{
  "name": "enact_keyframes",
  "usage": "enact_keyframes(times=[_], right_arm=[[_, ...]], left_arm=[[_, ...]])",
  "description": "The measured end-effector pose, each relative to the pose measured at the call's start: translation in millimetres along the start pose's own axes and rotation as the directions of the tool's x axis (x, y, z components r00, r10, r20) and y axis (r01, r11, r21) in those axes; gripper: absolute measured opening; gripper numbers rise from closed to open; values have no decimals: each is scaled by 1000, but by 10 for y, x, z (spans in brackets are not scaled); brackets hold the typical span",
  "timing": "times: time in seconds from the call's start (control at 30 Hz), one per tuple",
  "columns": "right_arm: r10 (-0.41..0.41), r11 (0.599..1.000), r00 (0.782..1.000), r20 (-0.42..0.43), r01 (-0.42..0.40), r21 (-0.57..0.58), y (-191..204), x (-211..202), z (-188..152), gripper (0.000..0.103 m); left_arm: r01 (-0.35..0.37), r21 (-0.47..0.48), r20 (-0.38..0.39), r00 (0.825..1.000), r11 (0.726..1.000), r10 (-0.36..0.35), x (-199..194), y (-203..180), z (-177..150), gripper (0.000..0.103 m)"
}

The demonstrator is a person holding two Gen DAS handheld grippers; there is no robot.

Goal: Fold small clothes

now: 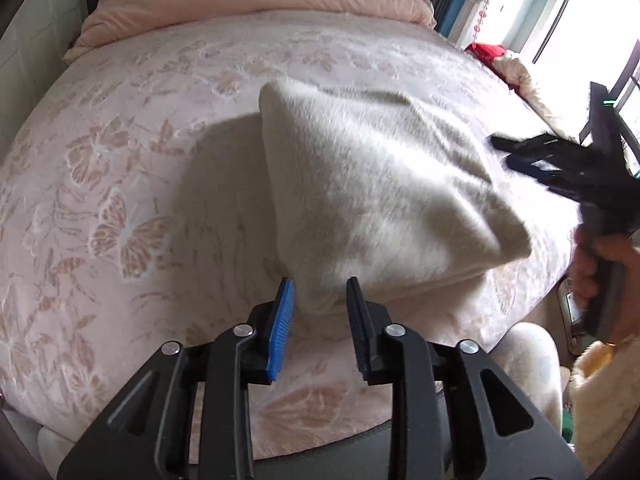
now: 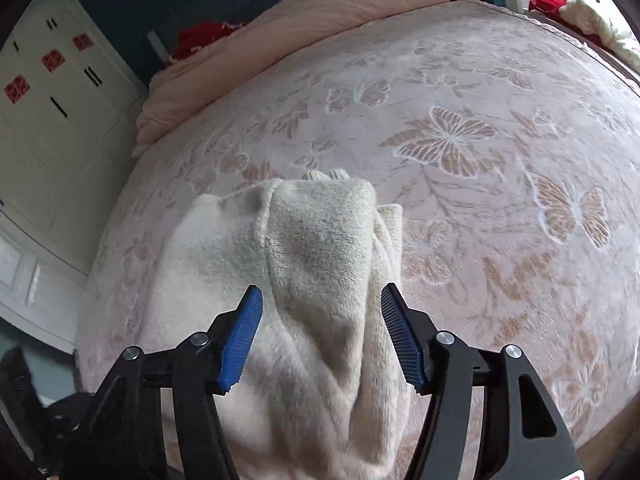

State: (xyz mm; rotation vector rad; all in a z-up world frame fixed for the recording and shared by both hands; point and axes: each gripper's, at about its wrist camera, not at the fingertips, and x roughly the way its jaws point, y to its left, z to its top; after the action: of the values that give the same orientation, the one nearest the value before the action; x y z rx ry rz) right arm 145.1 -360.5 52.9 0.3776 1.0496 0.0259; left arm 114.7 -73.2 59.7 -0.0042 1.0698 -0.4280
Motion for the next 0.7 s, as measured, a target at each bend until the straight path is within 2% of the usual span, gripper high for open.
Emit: enact_keyframes(times=[0.03, 0.07, 0.1, 0.17, 0.23, 0.3, 0.33, 0.4, 0.43, 0.47, 0.57, 0.63, 0.7], right_arm=[[-21, 1000, 999, -30, 20, -19, 35, 216, 54, 60], [-23, 999, 998, -52, 22, -23, 50, 362, 85, 41], [-13, 1000, 998, -66, 12, -17, 58, 459, 111, 10], [17, 1000, 1000, -24, -17, -8, 105, 386, 210, 9], [39, 999, 996, 78, -36, -34, 180, 118, 331, 9], [60, 998, 992, 111, -57, -29, 145, 15, 399, 9], [42, 999, 995, 87, -41, -9, 55, 114, 399, 9], [-30, 1000, 999, -37, 30, -8, -106, 500, 302, 9], [-39, 999, 996, -84, 38, -6, -176, 646, 202, 10], [-23, 1000, 997, -76, 24, 4, -194, 640, 168, 10], [-13, 999, 1000, 24, 13, 36, -111, 251, 212, 15], [-19, 1000, 994, 103, 19, 3, 53, -76, 213, 16], [-22, 998, 989, 144, 30, -55, 252, -287, 153, 17]], left_arm=[[-1, 9, 23, 1000, 1000, 1, -54, -28, 27, 33], [0, 23, 46, 999, 1000, -1, -107, -64, 52, 35], [-3, 42, 71, 997, 999, 0, -154, -113, 82, 41], [-19, 67, 91, 996, 998, 12, -163, -167, 123, 43], [-19, 71, 79, 997, 997, 13, -77, -203, 174, 43], [2, 50, 55, 998, 999, -5, 63, -217, 226, 43], [2, 38, 36, 999, 999, -3, 166, -204, 248, 43], [-2, 6, -15, 1000, 1000, 2, 397, -177, 247, 43], [-11, -8, -24, 1000, 1000, 11, 469, -164, 234, 43], [-21, -12, -23, 1000, 1000, 20, 502, -155, 218, 43], [-32, 3, -18, 999, 999, 32, 475, -161, 199, 44], [-19, -10, -7, 1000, 1000, 19, 349, -131, 226, 43], [0, -31, 33, 999, 1000, 2, 158, -124, 300, 43]])
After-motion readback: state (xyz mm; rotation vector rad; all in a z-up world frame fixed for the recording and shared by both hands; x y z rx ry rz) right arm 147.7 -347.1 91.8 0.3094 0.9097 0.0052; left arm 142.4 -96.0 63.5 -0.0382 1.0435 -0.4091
